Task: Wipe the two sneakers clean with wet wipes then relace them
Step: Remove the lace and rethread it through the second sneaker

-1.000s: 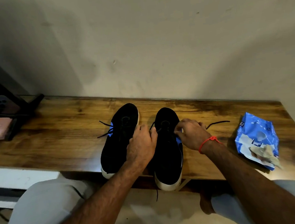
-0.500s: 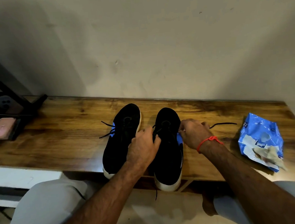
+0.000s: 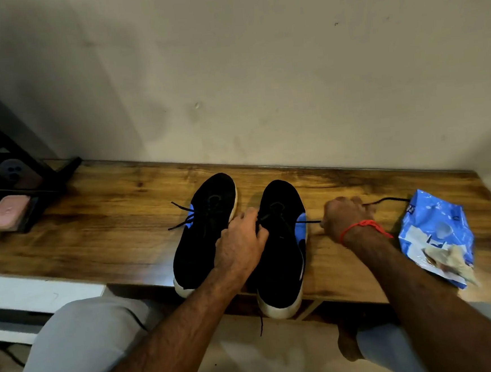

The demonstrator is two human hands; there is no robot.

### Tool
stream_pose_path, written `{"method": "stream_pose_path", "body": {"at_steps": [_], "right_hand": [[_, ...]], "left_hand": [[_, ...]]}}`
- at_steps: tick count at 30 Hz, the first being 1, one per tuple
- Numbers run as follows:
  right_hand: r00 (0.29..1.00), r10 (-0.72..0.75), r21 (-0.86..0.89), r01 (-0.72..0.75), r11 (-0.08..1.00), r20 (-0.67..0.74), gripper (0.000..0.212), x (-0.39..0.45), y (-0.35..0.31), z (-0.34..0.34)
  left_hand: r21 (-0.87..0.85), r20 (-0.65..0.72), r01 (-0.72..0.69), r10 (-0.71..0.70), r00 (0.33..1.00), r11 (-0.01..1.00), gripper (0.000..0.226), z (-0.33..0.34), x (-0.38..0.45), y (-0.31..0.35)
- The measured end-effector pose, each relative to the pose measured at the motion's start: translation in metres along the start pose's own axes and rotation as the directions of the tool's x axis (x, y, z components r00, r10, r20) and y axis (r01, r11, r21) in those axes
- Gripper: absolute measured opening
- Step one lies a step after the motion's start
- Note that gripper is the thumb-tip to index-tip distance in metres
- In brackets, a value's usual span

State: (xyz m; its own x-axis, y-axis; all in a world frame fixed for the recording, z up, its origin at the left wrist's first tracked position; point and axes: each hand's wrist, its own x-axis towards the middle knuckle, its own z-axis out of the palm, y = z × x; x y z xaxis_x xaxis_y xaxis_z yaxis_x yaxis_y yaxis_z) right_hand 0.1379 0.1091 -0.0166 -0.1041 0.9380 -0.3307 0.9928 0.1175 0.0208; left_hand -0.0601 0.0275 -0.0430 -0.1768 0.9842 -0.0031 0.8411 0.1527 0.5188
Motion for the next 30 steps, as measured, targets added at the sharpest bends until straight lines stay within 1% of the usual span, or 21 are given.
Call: {"method": "stream_pose_path", "body": {"at_steps": [1, 2, 3, 5, 7, 8, 9, 10, 12, 13, 14, 15, 16, 18, 20, 22, 24, 27, 28, 30], "right_hand": [[0.999, 0.053, 0.008, -0.053, 0.999, 0.015, 0.030, 0.001, 0.007, -0.002], [0.998, 0.056, 0.033, -0.056, 0.998, 0.001, 0.032, 0.001, 0.011, -0.001], [0.999, 0.011, 0.072, -0.008, 0.997, -0.038, 0.036, 0.000, 0.010, 0.001], [0.983, -0.133, 0.157, 0.152, 0.976, -0.127, 0.040, -0.003, -0.004, 0.008], [0.951, -0.255, 0.143, 0.280, 0.949, -0.176, 0.033, -0.008, -0.023, 0.015], [0.942, -0.280, 0.106, 0.302, 0.947, -0.184, 0.029, -0.009, -0.028, 0.017], [0.945, -0.272, 0.072, 0.288, 0.955, -0.183, 0.026, -0.008, -0.030, 0.019], [0.957, -0.234, 0.040, 0.244, 0.969, -0.169, 0.026, -0.007, -0.027, 0.018], [0.990, -0.100, -0.028, 0.097, 0.995, -0.102, 0.029, -0.001, -0.018, 0.015], [0.998, -0.026, -0.034, 0.024, 0.999, -0.055, 0.031, 0.001, -0.014, 0.013], [1.000, 0.019, -0.029, -0.019, 0.999, -0.019, 0.031, 0.002, -0.012, 0.011], [1.000, 0.019, -0.017, -0.019, 1.000, -0.020, 0.029, 0.002, -0.012, 0.012], [0.998, -0.018, -0.004, 0.018, 1.000, -0.053, 0.028, 0.002, -0.015, 0.013], [0.979, -0.133, 0.102, 0.150, 0.983, -0.152, 0.031, -0.001, -0.024, 0.018], [0.950, -0.232, 0.197, 0.274, 0.941, -0.210, 0.033, -0.006, -0.033, 0.020], [0.933, -0.291, 0.155, 0.326, 0.933, -0.210, 0.027, -0.009, -0.037, 0.020], [0.944, -0.264, 0.111, 0.289, 0.951, -0.198, 0.022, -0.008, -0.033, 0.019], [0.976, -0.167, 0.059, 0.177, 0.983, -0.140, 0.012, -0.006, -0.025, 0.011], [0.981, -0.158, 0.050, 0.165, 0.985, -0.114, 0.010, -0.005, -0.024, 0.010], [0.976, -0.192, 0.091, 0.201, 0.975, -0.106, 0.010, -0.004, -0.025, 0.011]], "left_hand": [[-0.005, 0.006, -0.007, 0.007, 1.000, 1.000, 0.013, 0.000, 0.000, 0.000], [-0.011, 0.011, -0.020, 0.020, 1.000, 1.000, 0.013, 0.000, 0.001, 0.000], [-0.013, 0.012, -0.030, 0.030, 0.999, 0.999, 0.013, 0.001, 0.001, 0.000], [-0.013, 0.006, -0.033, 0.033, 0.999, 0.999, 0.012, 0.001, 0.000, 0.001], [-0.009, 0.004, -0.023, 0.023, 1.000, 1.000, 0.012, 0.001, 0.000, 0.000], [-0.010, 0.002, -0.018, 0.018, 1.000, 1.000, 0.013, 0.000, 0.000, -0.001], [-0.013, 0.001, -0.010, 0.010, 1.000, 1.000, 0.013, 0.001, 0.001, -0.002], [-0.017, -0.003, -0.004, 0.004, 1.000, 1.000, 0.012, 0.001, 0.000, -0.002], [-0.019, -0.013, 0.002, -0.002, 1.000, 1.000, 0.010, 0.000, 0.000, -0.002], [-0.013, -0.017, 0.001, -0.001, 1.000, 1.000, 0.011, 0.000, 0.000, -0.002], [-0.006, -0.021, -0.005, 0.005, 1.000, 1.000, 0.013, 0.000, 0.000, -0.001], [0.003, -0.018, -0.011, 0.011, 1.000, 1.000, 0.015, 0.000, 0.000, -0.001], [0.003, -0.016, -0.019, 0.019, 1.000, 1.000, 0.015, 0.000, 0.000, 0.000], [-0.010, -0.011, -0.037, 0.037, 0.999, 0.999, 0.013, -0.001, 0.000, -0.001], [-0.006, -0.012, -0.043, 0.043, 0.999, 0.999, 0.011, -0.001, 0.000, -0.002], [-0.002, -0.021, -0.025, 0.025, 0.999, 1.000, 0.013, -0.001, -0.001, -0.002], [-0.010, -0.026, -0.003, 0.003, 1.000, 1.000, 0.013, -0.001, -0.001, -0.002], [-0.019, -0.028, -0.019, 0.018, 0.999, 1.000, 0.013, 0.002, -0.001, 0.001], [-0.020, -0.019, -0.034, 0.033, 0.999, 0.999, 0.013, 0.003, 0.000, 0.001], [-0.061, 0.000, -0.063, 0.064, 0.998, 0.996, 0.018, 0.005, 0.001, 0.000]]}}
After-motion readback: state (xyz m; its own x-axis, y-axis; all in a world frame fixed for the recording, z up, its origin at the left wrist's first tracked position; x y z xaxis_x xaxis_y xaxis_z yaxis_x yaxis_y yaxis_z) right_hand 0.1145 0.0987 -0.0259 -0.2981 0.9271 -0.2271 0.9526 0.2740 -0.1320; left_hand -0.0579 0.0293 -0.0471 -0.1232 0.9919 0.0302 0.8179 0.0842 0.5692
